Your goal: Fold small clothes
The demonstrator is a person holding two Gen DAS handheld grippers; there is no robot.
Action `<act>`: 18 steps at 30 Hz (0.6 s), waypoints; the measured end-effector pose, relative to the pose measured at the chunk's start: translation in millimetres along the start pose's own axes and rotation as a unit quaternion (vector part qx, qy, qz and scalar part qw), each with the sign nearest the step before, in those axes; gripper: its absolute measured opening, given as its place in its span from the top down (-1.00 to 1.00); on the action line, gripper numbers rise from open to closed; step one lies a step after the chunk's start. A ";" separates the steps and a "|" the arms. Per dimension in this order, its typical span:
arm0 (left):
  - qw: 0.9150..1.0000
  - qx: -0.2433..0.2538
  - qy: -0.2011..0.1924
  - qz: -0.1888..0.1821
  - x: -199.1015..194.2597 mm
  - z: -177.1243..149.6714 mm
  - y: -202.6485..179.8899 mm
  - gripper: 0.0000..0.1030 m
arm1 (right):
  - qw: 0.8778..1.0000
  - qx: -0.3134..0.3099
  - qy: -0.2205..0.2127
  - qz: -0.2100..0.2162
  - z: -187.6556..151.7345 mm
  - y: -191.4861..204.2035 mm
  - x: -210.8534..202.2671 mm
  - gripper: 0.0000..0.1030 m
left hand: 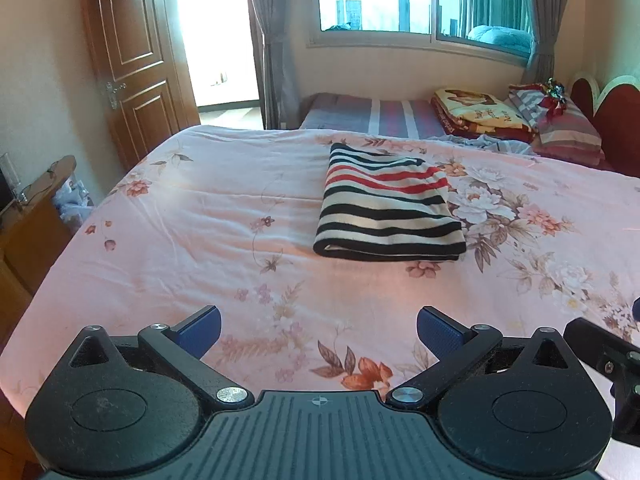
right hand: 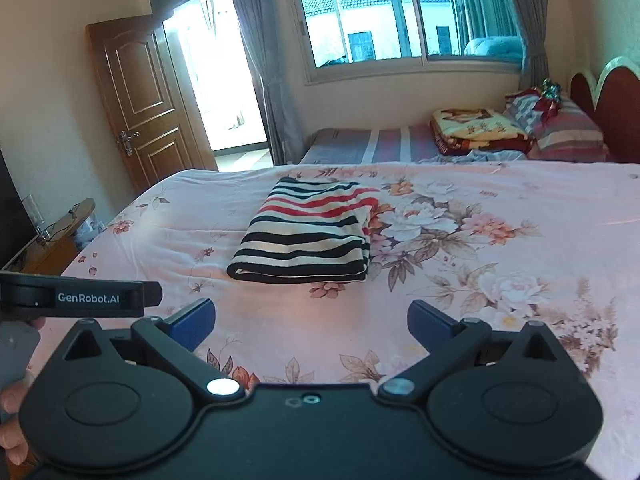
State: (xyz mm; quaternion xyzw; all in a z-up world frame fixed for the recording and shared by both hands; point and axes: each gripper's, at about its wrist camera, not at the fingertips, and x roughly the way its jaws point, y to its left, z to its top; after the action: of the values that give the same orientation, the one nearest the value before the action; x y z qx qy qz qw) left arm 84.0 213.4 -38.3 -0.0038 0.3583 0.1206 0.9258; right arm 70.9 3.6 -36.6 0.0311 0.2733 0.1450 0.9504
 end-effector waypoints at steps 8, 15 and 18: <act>0.999 -0.002 -0.038 -0.002 -86.7 -34.1 5.5 -1.00 | 0.994 -0.018 -0.095 -0.044 -10.4 0.7 -87.4 -0.98; 0.998 -0.011 -0.060 -0.008 -122.7 -48.8 4.9 -1.00 | 0.992 -0.015 -0.117 -0.046 -17.3 -2.2 -113.7 -0.98; 0.998 -0.013 -0.063 -0.012 -130.7 -53.7 2.5 -1.00 | 0.990 -0.017 -0.125 -0.054 -21.0 -3.6 -121.2 -0.98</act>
State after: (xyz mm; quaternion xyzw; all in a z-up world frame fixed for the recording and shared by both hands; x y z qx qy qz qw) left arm -45.5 182.0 8.9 -0.0128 0.2975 0.1143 0.9478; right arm -37.3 -35.8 7.0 0.0177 0.1508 0.0927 0.9840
